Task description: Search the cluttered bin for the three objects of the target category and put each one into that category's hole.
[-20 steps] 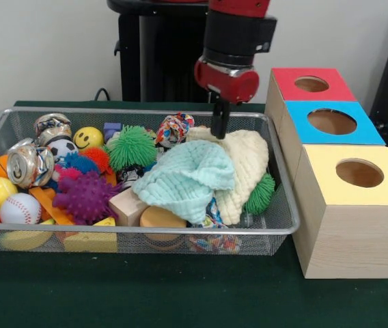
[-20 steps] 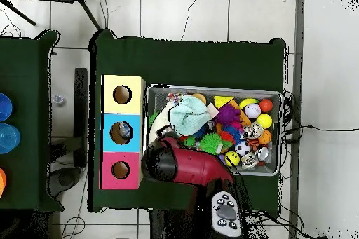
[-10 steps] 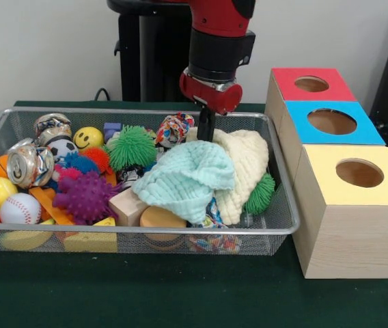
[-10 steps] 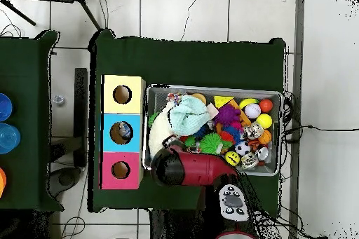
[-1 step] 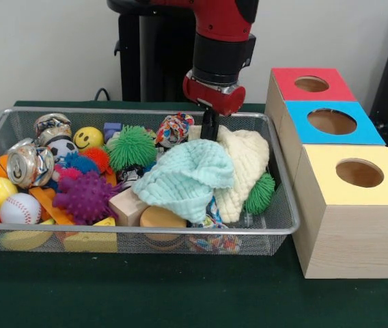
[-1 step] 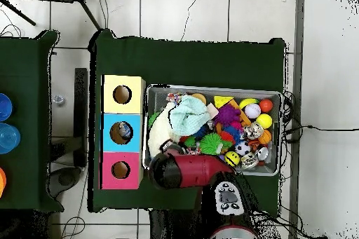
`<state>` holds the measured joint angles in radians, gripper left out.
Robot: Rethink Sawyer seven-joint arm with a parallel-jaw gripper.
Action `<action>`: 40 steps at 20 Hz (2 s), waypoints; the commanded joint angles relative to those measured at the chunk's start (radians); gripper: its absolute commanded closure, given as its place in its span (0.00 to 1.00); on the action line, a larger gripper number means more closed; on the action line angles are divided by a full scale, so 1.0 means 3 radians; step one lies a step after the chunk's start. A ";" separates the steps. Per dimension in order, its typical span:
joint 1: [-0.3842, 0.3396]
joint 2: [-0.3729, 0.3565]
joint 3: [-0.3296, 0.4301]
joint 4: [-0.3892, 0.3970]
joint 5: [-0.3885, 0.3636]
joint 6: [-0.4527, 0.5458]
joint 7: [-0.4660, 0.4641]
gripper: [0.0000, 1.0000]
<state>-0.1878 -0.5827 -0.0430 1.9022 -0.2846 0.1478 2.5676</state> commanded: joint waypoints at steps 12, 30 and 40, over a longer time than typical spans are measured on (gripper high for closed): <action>-0.0071 0.0026 0.0427 -0.0354 -0.0144 0.0200 -0.0180 1.00; -0.0367 -0.0116 0.0802 -0.0724 -0.0120 0.1091 -0.0605 1.00; -0.0487 -0.0341 0.0971 -0.0722 -0.0106 0.1603 -0.0684 1.00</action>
<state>-0.2966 -0.6422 0.1231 1.7804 -0.3046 0.4855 2.5676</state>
